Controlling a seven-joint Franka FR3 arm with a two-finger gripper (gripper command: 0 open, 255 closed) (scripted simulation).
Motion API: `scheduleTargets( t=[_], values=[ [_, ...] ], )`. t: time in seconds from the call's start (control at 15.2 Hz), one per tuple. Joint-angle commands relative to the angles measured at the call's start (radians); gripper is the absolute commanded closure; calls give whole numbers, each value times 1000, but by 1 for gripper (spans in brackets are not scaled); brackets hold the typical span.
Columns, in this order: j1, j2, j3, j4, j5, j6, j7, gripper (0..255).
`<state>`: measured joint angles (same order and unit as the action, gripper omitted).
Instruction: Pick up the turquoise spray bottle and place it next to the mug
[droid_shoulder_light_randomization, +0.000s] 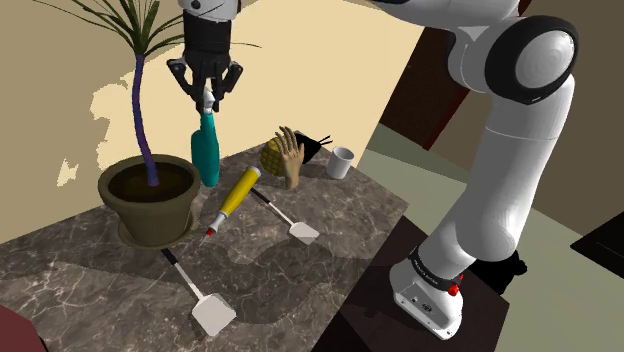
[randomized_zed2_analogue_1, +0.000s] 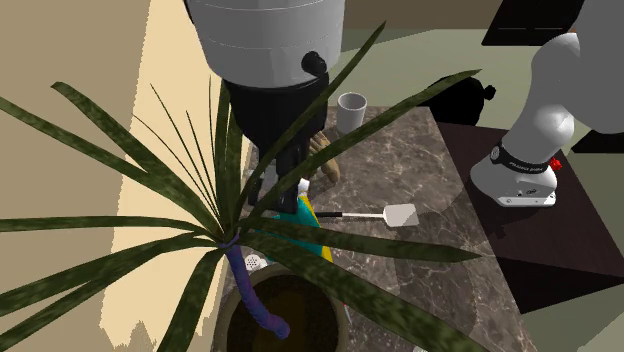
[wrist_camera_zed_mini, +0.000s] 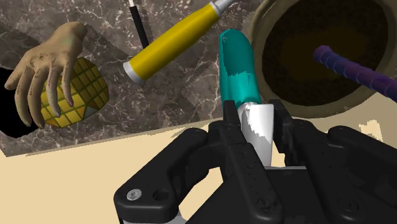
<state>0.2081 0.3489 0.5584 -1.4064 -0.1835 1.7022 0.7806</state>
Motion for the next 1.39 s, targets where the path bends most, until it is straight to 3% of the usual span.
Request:
scheduleTargets(
  t=[0.0, 0.66, 1.32],
  values=[
    [6, 3, 1, 32, -1, -30, 2, 255],
    [41, 40, 2, 218, -20, -180, 2, 255],
    [-179, -251, -50, -26, 136, -186, -231, 255]
  ],
)
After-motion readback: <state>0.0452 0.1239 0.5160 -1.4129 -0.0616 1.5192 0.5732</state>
